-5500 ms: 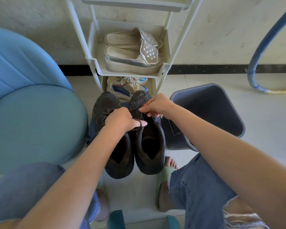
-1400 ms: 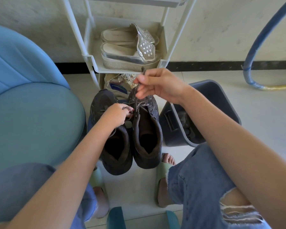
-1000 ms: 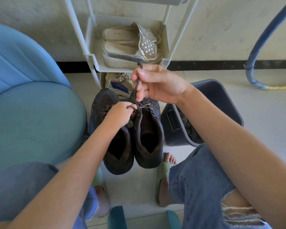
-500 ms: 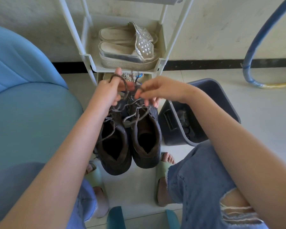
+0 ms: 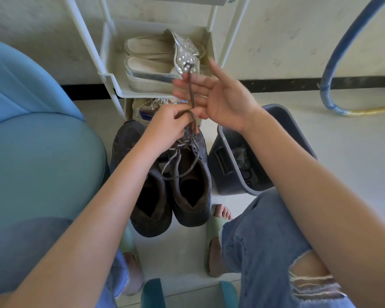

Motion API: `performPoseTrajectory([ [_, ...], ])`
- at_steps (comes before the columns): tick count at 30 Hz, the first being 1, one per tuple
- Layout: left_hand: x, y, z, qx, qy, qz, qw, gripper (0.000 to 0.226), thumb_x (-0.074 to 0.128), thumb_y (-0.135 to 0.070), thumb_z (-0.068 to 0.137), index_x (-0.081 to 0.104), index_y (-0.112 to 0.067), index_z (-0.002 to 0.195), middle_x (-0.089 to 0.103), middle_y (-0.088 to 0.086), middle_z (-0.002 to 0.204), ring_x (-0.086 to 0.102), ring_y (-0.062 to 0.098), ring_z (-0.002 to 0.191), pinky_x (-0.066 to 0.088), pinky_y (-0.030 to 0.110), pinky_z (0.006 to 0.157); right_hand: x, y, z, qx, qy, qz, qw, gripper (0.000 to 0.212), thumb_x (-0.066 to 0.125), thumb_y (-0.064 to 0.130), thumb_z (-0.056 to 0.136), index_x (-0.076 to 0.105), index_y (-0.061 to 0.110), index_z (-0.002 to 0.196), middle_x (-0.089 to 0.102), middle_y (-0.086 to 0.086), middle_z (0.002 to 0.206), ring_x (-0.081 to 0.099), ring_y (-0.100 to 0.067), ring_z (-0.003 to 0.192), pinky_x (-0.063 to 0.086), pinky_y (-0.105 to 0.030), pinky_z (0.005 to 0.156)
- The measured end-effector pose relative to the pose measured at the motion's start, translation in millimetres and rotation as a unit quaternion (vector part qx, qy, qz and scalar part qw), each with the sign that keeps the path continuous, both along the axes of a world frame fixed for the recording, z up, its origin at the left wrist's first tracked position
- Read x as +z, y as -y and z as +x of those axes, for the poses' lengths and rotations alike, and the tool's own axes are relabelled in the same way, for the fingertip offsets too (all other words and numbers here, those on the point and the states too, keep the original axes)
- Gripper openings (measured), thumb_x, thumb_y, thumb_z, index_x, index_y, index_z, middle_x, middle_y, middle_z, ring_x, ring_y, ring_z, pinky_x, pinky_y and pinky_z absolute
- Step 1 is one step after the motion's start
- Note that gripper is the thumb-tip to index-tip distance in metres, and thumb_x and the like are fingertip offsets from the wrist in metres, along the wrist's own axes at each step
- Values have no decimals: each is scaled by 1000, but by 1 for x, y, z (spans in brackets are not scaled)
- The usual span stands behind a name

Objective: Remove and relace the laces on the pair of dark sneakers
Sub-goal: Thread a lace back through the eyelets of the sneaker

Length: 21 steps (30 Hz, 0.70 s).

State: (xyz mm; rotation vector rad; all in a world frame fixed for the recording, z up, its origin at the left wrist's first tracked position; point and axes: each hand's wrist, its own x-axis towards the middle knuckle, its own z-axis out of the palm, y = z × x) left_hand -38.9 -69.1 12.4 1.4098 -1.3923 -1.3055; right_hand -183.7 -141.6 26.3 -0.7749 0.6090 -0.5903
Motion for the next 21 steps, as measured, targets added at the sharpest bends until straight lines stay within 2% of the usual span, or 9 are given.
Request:
performPoseTrajectory([
  [2, -4, 1, -3, -4, 16, 5, 1000, 22, 51, -24, 97, 72, -17, 96, 61, -3, 61, 29, 10, 39, 21, 16, 37, -1, 0, 4, -71, 34, 8, 997, 30, 36, 31, 103, 56, 10, 97, 70, -4, 91, 68, -17, 80, 54, -33, 81],
  [4, -7, 2, -2, 4, 17, 16, 1000, 24, 47, -18, 99, 71, -17, 98, 58, -1, 60, 28, 10, 39, 19, 17, 37, 0, 1, 3, -111, 50, 6, 992, 23, 35, 24, 104, 53, 11, 96, 63, 3, 73, 53, -7, 52, 53, -24, 65],
  [6, -9, 3, -2, 12, 23, 26, 999, 28, 44, -12, 99, 72, -15, 99, 55, -3, 57, 30, 8, 39, 22, 16, 39, 0, 3, 0, -128, 45, 12, 991, 29, 33, 26, 104, 56, 9, 106, 54, 5, 64, 35, -4, 41, 43, -18, 50],
  [9, -14, 3, -1, 16, 65, 39, 997, 27, 46, -15, 99, 73, -18, 98, 55, -7, 56, 32, 2, 36, 25, 13, 40, -2, 7, -9, -152, 28, 9, 988, 32, 30, 23, 105, 57, 8, 111, 47, 4, 59, 29, -4, 39, 36, -17, 44],
  [12, -20, 2, 2, 18, 142, 35, 989, 27, 46, -19, 98, 73, -25, 97, 59, -6, 61, 36, 3, 39, 32, 17, 45, -4, 8, -13, -171, 2, -22, 985, 24, 35, 12, 103, 57, 12, 114, 51, 2, 65, 35, -6, 42, 43, -21, 48],
  [14, -22, 3, 4, 34, 193, 30, 980, 29, 45, -17, 98, 71, -27, 95, 59, -7, 62, 43, 1, 42, 35, 19, 50, -4, 9, -13, -182, -7, -35, 983, 24, 37, 13, 103, 59, 12, 110, 53, 2, 67, 37, -7, 44, 44, -22, 51],
  [16, -23, 3, 9, 42, 234, 34, 971, 29, 44, -16, 98, 70, -27, 97, 59, -7, 64, 44, -2, 39, 30, 12, 44, -4, 10, -15, -184, -11, -40, 982, 24, 38, 17, 103, 61, 12, 105, 52, 5, 66, 34, -6, 44, 41, -19, 50],
  [19, -26, 3, 14, 43, 262, 49, 963, 29, 43, -18, 98, 70, -25, 105, 62, -5, 68, 44, 1, 42, 29, 14, 44, -6, 10, -19, -137, -51, -83, 986, 23, 41, 17, 102, 63, 12, 101, 47, 6, 61, 29, -4, 43, 32, -16, 45],
  [21, -26, 2, 14, 51, 264, 54, 962, 28, 44, -18, 98, 70, -25, 108, 67, -3, 77, 52, -1, 53, 35, 14, 52, -9, 7, -20, -95, -116, -139, 979, 21, 47, 17, 100, 67, 12, 100, 48, 6, 59, 28, -6, 44, 25, -16, 43],
])
